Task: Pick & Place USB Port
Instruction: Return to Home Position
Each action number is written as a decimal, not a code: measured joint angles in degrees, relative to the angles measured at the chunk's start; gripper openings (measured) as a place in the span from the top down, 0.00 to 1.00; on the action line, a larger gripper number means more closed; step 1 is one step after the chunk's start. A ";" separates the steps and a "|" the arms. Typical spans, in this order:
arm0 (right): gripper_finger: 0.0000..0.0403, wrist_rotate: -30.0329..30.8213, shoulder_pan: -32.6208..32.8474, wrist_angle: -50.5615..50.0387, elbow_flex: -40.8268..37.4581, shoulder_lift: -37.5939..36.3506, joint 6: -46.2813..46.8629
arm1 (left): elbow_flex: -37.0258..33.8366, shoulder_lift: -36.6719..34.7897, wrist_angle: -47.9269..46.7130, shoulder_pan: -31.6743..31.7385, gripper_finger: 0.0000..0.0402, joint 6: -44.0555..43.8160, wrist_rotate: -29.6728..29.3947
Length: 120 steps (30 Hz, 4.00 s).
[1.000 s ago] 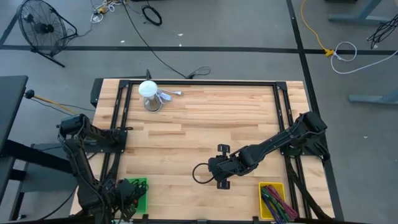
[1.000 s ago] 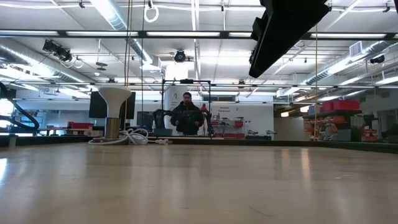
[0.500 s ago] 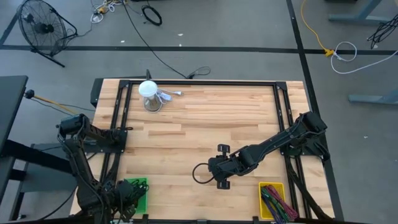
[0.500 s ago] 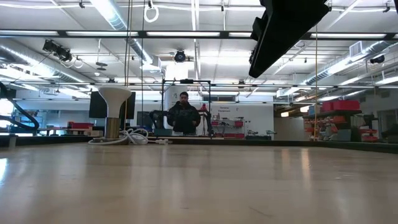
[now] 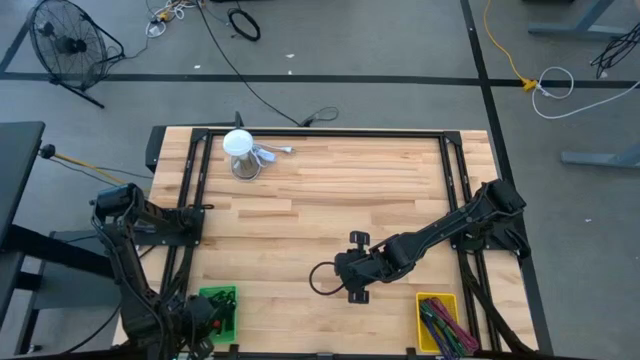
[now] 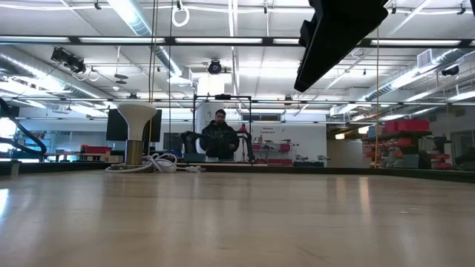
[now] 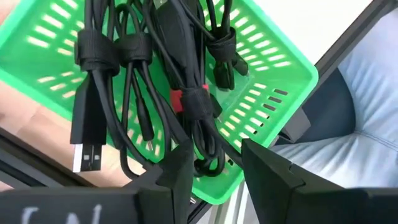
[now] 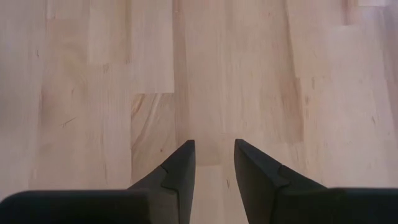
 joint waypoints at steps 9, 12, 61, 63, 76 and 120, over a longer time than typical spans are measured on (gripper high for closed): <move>0.72 0.36 0.00 0.41 0.00 0.00 0.00 | -0.02 0.00 -0.34 0.02 0.66 7.70 -7.41; 0.72 0.36 0.00 0.61 0.00 0.00 -0.02 | -0.05 -0.28 -0.41 0.07 0.66 9.84 -10.68; 0.72 1.88 -16.68 40.53 -32.92 -48.39 -26.70 | -0.11 -13.34 -24.80 35.75 0.91 40.67 -73.10; 0.72 1.78 -16.65 41.45 -36.02 -51.64 -26.69 | -0.11 -12.35 -22.99 36.72 0.94 41.25 -73.14; 0.72 4.91 -16.61 41.72 -43.92 -59.68 -15.05 | 0.00 -8.85 -11.24 41.59 0.94 56.06 -50.88; 0.72 -25.56 -16.46 57.94 -51.66 -58.30 -19.43 | -51.14 -63.81 16.45 -1.60 0.91 64.20 -75.73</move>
